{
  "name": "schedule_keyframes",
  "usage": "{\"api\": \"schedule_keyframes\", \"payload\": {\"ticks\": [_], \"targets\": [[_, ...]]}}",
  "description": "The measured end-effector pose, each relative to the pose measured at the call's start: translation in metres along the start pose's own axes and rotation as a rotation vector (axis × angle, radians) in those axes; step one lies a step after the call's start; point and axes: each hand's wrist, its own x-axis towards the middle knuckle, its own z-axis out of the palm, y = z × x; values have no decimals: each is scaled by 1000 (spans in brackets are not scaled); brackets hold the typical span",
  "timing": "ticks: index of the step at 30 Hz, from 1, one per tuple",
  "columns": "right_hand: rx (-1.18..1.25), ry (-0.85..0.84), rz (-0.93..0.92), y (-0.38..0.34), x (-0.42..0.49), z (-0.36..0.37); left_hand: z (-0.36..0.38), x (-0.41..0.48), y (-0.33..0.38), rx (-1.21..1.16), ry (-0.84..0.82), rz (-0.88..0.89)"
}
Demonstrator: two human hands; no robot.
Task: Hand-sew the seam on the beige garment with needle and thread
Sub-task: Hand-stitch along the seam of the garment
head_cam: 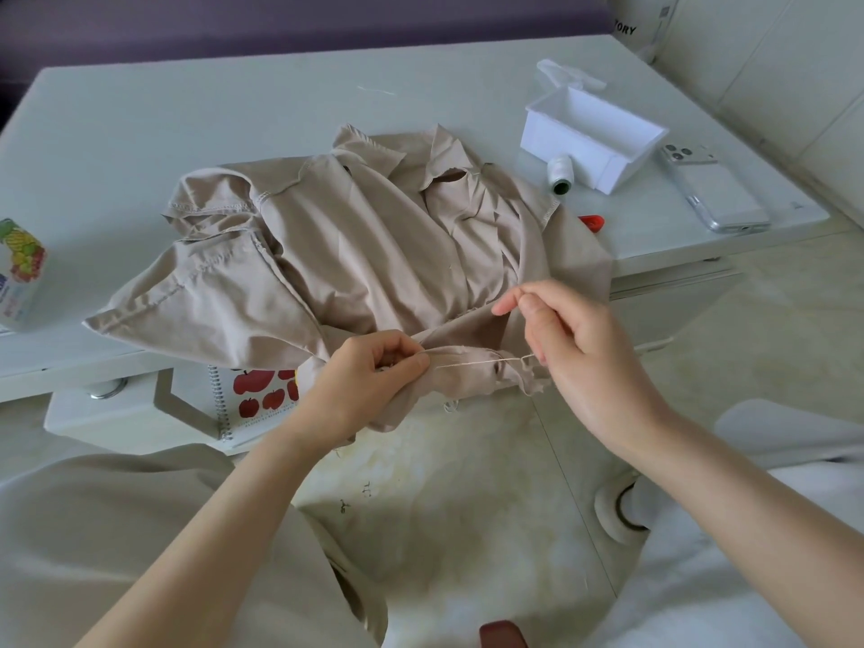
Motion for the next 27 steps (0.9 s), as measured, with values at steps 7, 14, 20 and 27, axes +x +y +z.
{"api": "schedule_keyframes", "payload": {"ticks": [7, 14, 20, 27], "targets": [[-235, -166, -9, 20, -23, 32, -1, 0, -3, 23, 25, 44], [-220, -196, 49, 18, -23, 42, 0, -1, -4, 38, 63, 60], [-227, -202, 57, 20, -24, 47, 0, -2, -3, 33, 77, 84], [-241, -213, 63, 14, -24, 46, 0, -2, -3, 68, 82, 105]]}}
